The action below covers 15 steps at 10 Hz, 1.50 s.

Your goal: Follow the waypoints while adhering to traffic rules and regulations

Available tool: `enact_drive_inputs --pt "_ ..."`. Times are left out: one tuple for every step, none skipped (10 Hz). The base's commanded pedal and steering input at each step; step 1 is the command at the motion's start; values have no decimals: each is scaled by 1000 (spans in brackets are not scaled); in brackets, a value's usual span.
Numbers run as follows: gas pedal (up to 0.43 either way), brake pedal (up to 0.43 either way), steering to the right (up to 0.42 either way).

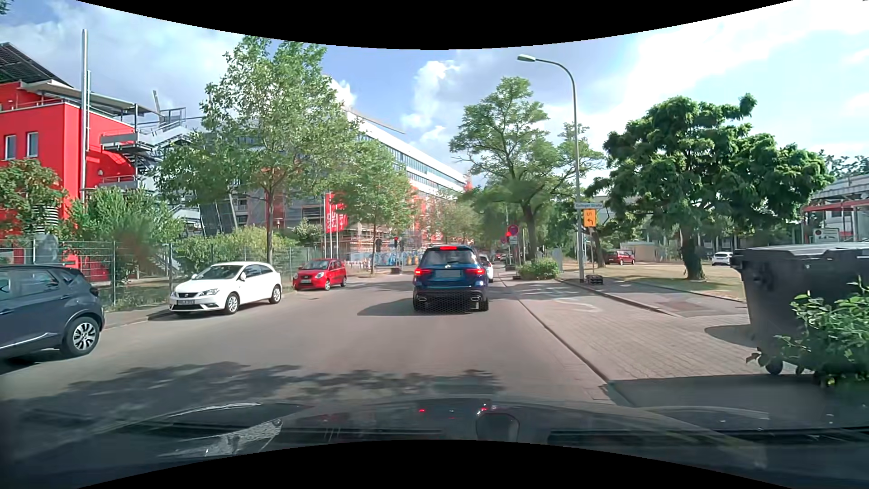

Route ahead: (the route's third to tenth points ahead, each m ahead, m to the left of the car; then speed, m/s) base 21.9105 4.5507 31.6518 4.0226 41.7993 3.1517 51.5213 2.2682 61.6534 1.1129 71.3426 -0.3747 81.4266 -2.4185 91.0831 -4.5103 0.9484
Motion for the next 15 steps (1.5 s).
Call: enact_drive_inputs --pt "0 280 0" --pt "0 268 0" --pt "0 244 0" --pt "0 220 0" --pt "0 201 0" --pt "0 177 0" --pt "0 165 0" --pt "0 159 0" --pt "0 159 0" --pt "0 159 0" --pt "0 159 0" --pt "0 159 0" --pt "0 171 0" --pt "0 171 0" --pt "0 171 0"
